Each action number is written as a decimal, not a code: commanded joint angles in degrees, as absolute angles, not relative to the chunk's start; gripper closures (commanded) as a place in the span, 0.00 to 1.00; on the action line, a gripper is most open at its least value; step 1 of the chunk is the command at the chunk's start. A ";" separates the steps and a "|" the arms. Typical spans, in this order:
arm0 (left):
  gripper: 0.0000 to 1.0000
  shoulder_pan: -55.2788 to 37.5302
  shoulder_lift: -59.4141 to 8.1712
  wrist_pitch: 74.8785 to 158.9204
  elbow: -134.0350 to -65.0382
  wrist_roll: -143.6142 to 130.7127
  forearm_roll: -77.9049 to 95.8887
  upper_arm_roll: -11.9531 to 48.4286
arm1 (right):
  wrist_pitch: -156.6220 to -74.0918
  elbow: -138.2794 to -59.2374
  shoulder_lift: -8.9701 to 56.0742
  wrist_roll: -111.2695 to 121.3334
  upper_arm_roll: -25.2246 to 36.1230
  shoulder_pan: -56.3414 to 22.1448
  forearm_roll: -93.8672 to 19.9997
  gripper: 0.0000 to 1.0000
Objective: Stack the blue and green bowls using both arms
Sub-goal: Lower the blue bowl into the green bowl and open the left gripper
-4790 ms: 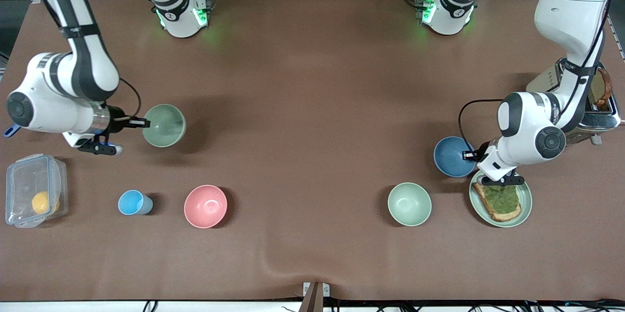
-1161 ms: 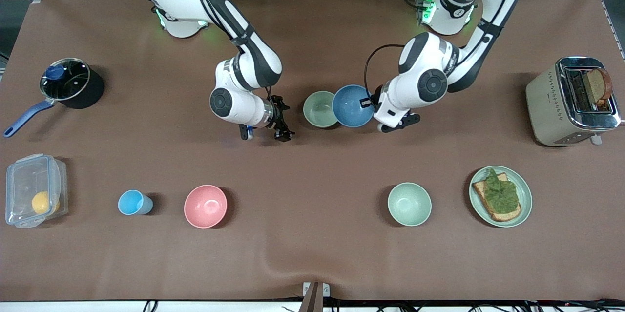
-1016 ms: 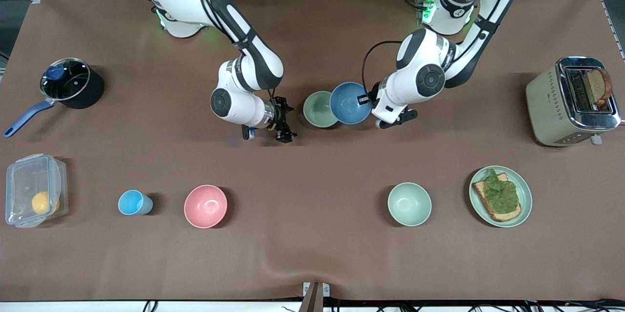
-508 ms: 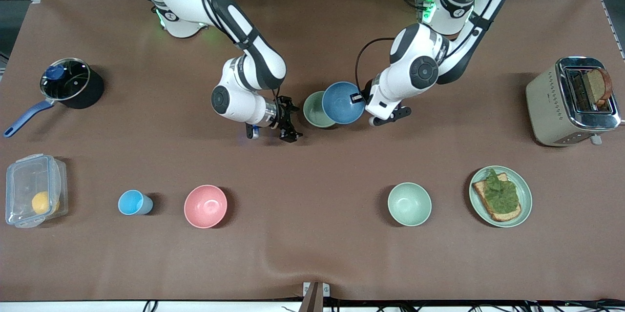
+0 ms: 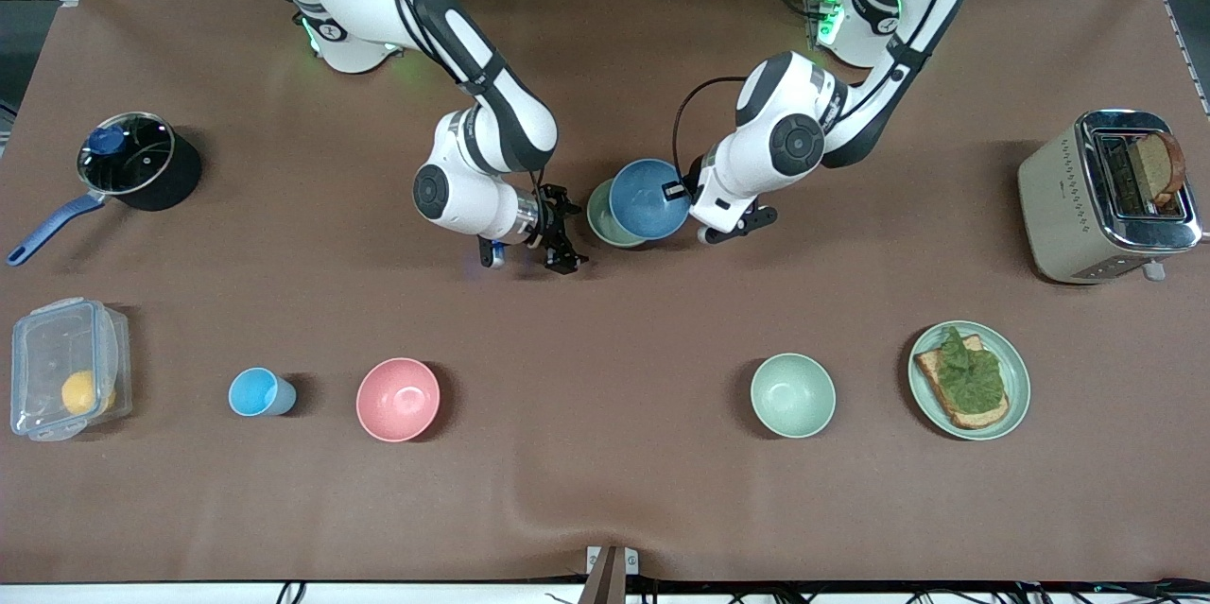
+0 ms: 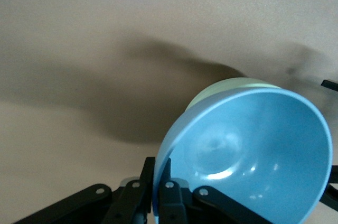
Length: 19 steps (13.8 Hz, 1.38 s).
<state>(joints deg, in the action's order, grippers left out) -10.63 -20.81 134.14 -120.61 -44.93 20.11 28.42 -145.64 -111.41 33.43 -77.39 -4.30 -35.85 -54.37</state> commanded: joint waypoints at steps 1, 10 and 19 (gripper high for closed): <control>1.00 -11.95 -23.81 134.38 -117.25 -47.37 20.74 28.04 | -146.42 -111.18 33.75 -76.11 -4.39 -36.12 -56.16 0.00; 1.00 -13.62 -29.00 134.38 -113.38 -55.11 13.97 28.04 | -147.66 -111.27 34.19 -76.11 -4.39 -36.48 -56.07 0.00; 0.00 -15.91 -29.27 133.42 -113.47 -55.11 11.52 28.04 | -147.66 -111.45 34.19 -76.03 -4.39 -36.47 -56.07 0.00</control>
<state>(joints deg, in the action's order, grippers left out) -14.62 -28.88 134.16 -114.29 -53.23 13.74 28.34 -146.83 -111.56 33.76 -77.24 -4.30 -36.21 -54.47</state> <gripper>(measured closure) 0.573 0.000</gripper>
